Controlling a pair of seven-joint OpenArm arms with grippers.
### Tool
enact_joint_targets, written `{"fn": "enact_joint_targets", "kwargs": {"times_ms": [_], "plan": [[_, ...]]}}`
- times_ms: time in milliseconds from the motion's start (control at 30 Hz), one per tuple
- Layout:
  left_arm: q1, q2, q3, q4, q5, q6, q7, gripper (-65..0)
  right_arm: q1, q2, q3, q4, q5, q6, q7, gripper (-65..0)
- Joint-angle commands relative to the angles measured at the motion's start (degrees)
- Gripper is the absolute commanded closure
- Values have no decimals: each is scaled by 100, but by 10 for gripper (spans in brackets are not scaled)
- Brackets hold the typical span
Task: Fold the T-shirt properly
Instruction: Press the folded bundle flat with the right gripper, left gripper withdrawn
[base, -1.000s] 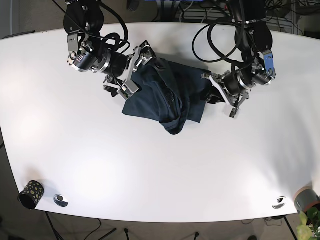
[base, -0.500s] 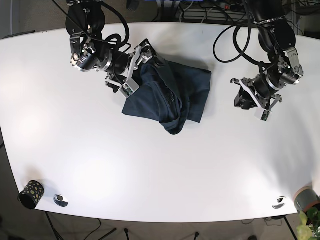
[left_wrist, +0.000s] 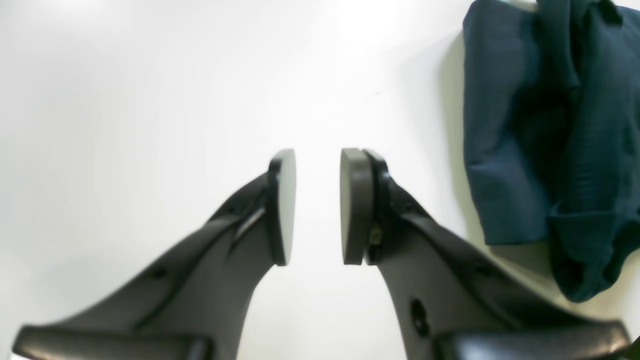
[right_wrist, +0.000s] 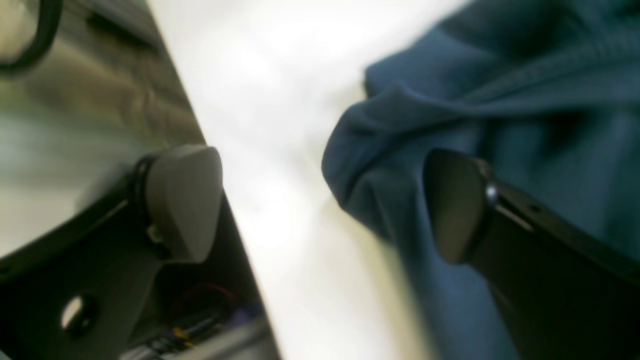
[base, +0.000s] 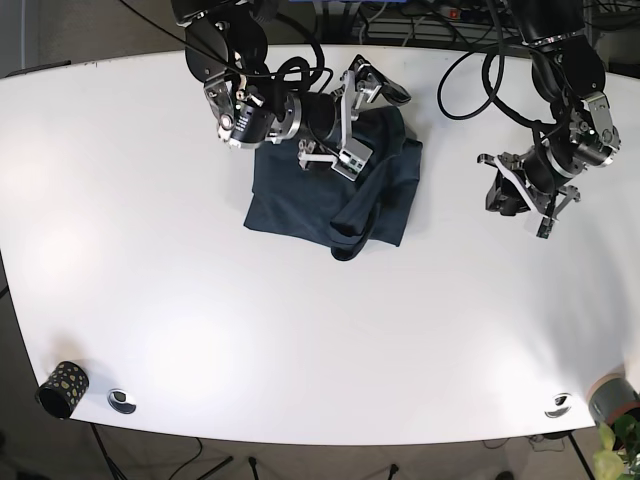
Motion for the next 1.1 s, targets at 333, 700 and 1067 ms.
{"fn": "enact_joint_targets", "kwargs": {"times_ms": [333,700,1067], "plan": [[-20,-253,144,99,-33,-360,-103,-146,496,51,870,-87,18,-16,129,-606],[94,-385,162,82,-33,-360,-103,-146,953,-134,765,-878,-26,-16,137,-606],[147,-402,144,108,-33,-360,-103,-146,2140,-556,-334,-2425,-9,-16,753,-606]]}}
